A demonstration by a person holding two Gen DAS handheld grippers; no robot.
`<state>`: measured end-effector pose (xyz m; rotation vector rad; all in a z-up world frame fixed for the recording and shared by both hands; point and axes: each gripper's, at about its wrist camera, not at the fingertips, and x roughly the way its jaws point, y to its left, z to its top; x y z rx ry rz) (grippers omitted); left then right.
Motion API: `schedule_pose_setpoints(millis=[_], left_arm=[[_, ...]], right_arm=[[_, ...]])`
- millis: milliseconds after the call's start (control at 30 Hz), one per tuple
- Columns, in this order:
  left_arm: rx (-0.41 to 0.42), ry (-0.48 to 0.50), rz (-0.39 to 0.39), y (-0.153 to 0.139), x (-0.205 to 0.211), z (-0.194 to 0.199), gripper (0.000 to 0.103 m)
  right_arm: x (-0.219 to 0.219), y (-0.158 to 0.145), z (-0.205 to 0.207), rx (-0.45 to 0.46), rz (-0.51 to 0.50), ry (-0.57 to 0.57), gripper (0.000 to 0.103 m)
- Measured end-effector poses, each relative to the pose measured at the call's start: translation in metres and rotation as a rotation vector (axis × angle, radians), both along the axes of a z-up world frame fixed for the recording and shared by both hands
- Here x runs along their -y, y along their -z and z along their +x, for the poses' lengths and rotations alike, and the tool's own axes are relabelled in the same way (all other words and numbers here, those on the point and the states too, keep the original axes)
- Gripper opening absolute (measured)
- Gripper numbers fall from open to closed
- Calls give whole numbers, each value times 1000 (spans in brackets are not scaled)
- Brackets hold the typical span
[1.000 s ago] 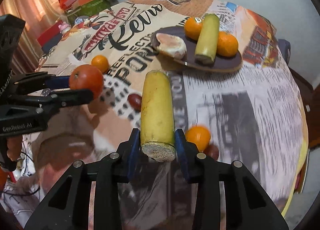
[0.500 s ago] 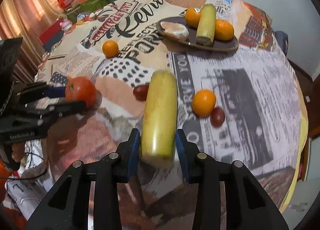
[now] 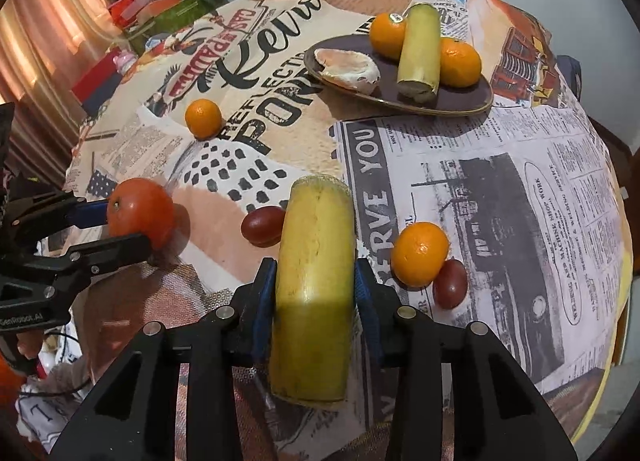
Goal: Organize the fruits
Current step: 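Grasp and lift the red tomato with the left gripper while the right gripper grasps the yellow squash, then carry the tomato onto the plate with the left gripper while the right gripper carries the squash there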
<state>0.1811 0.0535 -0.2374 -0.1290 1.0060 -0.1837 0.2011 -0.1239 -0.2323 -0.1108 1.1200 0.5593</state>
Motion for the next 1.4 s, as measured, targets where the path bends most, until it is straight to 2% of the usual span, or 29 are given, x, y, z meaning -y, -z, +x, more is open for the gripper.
schedule_pose_setpoints(millis=[367, 733, 1067, 1400], left_arm=[[79, 10, 6, -31, 9, 19, 47], [161, 23, 15, -63, 15, 63, 47], [163, 49, 5, -62, 31, 110, 47], [140, 58, 13, -44, 36, 159, 47]], right_arm=[[23, -40, -2, 111, 53, 50, 34], [43, -76, 26, 206, 101, 115, 34], [54, -81, 62, 246, 107, 157, 34], [55, -68, 103, 249, 98, 158, 34]])
